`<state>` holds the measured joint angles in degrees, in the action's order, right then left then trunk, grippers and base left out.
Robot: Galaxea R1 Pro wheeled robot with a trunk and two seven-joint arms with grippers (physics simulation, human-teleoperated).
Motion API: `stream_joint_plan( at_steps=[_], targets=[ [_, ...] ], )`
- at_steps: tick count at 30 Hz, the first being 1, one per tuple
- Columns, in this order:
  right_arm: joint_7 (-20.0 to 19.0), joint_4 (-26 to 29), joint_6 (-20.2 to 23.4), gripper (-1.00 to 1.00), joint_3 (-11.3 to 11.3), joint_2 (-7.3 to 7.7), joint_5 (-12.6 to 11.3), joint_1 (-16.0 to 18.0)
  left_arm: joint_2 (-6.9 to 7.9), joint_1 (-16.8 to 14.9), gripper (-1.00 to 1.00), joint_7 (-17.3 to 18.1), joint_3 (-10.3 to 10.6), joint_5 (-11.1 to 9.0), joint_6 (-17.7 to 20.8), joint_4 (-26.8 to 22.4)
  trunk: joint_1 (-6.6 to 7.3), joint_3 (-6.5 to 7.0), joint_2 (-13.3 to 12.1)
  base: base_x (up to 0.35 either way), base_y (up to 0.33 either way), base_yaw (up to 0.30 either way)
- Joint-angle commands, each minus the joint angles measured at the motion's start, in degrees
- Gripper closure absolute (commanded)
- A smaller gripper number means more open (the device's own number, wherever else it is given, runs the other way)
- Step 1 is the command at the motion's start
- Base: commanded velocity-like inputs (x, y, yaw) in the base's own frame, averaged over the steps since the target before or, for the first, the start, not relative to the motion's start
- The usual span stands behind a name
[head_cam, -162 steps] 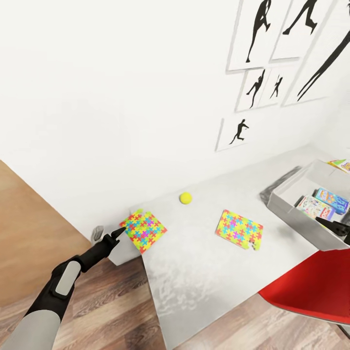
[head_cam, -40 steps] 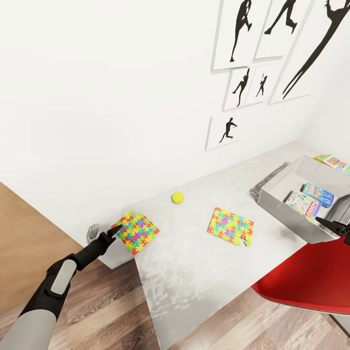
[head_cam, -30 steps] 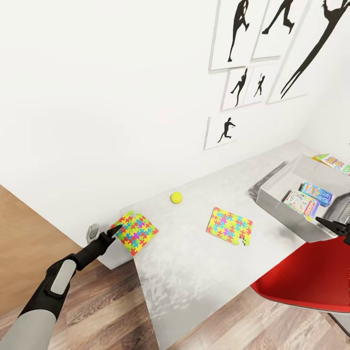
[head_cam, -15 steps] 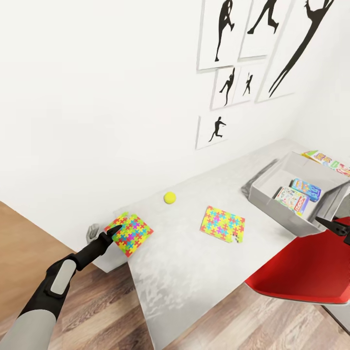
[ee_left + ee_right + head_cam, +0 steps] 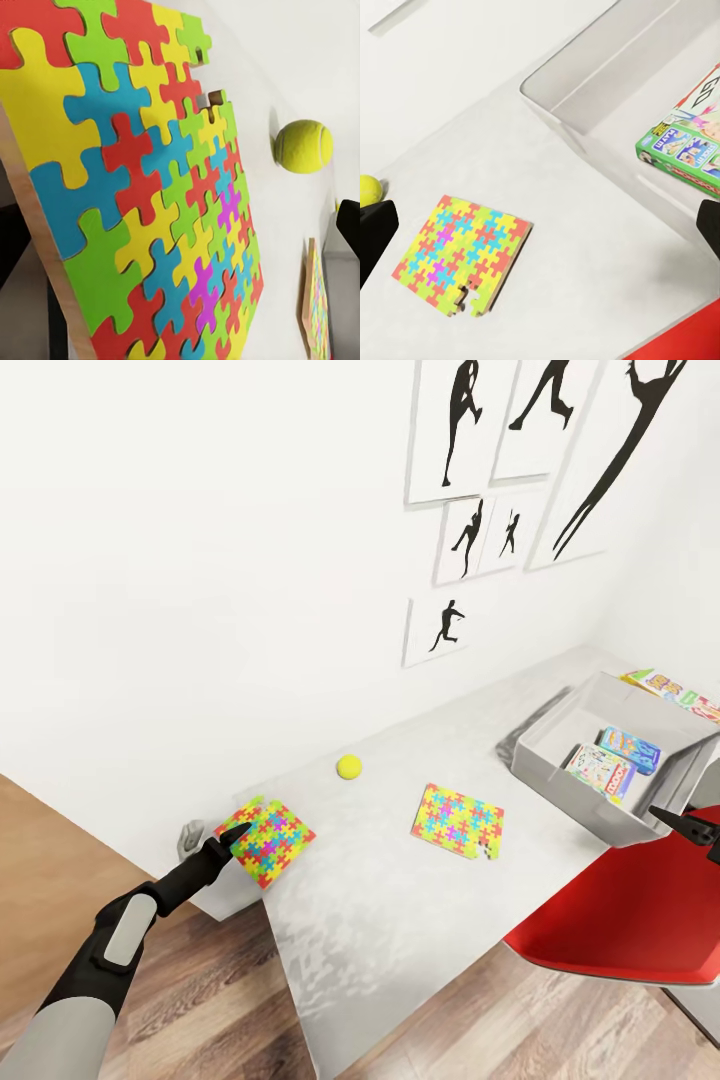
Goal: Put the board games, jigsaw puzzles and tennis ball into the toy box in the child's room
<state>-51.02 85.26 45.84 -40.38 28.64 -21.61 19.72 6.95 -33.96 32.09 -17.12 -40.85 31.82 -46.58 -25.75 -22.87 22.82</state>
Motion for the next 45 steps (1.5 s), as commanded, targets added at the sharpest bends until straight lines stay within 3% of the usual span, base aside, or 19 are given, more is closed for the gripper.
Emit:
stream_joint_plan(
  at_steps=[1, 15, 16, 45],
  targets=[
    [-0.13, 0.0, 0.3, -1.0, -0.05, 0.01, -0.1, 0.05, -0.01, -0.04, -1.0, 0.07, -0.13, -0.28, 0.44, 0.0, -0.03, -0.09, 0.1, 0.0, 0.0, -0.002],
    [-0.13, 0.0, 0.3, -1.0, -0.05, 0.01, -0.1, 0.05, -0.01, -0.04, -1.0, 0.07, -0.12, -0.28, 0.44, 0.0, -0.03, -0.09, 0.1, 0.0, 0.0, 0.0],
    [-0.13, 0.0, 0.3, -1.0, -0.05, 0.01, -0.1, 0.05, -0.01, -0.04, 1.0, 0.07, -0.11, -0.28, 0.44, 0.0, -0.03, -0.09, 0.1, 0.0, 0.0, 0.0],
    [-1.31, 0.0, 0.3, -1.0, -0.07, 0.01, -0.1, 0.05, -0.01, -0.04, 1.0, 0.07, -0.11, -0.28, 0.44, -0.07, -0.03, -0.09, 0.1, 0.0, 0.0, 0.0]
  ],
)
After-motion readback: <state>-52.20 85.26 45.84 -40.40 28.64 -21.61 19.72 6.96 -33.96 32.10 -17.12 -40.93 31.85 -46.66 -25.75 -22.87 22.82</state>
